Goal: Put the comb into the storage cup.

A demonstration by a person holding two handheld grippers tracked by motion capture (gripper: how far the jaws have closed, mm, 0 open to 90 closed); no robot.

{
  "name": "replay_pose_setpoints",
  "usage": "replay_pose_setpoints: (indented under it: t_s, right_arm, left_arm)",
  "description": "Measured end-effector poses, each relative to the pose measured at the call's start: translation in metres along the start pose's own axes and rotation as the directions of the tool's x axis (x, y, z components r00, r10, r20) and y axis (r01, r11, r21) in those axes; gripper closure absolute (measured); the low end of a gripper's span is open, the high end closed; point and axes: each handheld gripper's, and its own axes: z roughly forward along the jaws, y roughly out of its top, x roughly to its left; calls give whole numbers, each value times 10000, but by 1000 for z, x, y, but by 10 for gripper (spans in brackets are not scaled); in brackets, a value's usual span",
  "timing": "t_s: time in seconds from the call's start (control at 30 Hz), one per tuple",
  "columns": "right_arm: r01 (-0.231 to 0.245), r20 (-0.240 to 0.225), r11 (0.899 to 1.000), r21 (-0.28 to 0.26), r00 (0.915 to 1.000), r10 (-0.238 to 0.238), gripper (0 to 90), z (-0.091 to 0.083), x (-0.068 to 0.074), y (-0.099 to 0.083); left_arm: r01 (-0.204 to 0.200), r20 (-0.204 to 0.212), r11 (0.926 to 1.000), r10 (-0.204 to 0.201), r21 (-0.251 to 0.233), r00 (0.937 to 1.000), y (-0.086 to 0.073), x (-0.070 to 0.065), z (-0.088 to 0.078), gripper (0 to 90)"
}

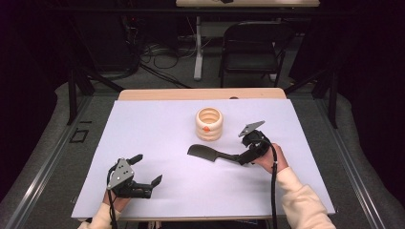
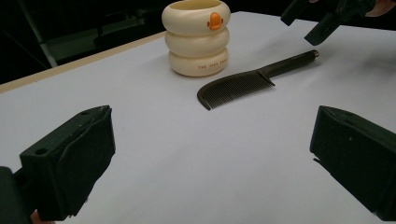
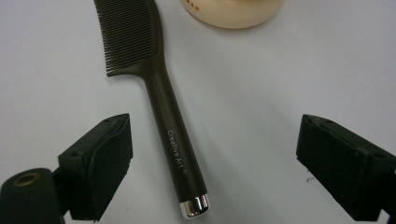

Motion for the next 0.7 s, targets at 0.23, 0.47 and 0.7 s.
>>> replay_pose_setpoints:
  t_s: [0.23,0.47,0.7]
  right_arm:
    - [123,-240,9998,163,9996,-119,33,2,5,5]
    - [321,-461,9992,246,9985,-309,11,5,8,10]
    - [374,-707,9986,367,9969,-348,0,10,14,15]
  left_arm:
    - [-28,22,10000,28,28,10000,0,0,0,0]
    - [-38,4,10000,38,61,10000,0,0,-1,0]
    - [-56,-16,10000,56,66,10000,0,-1,-1,0]
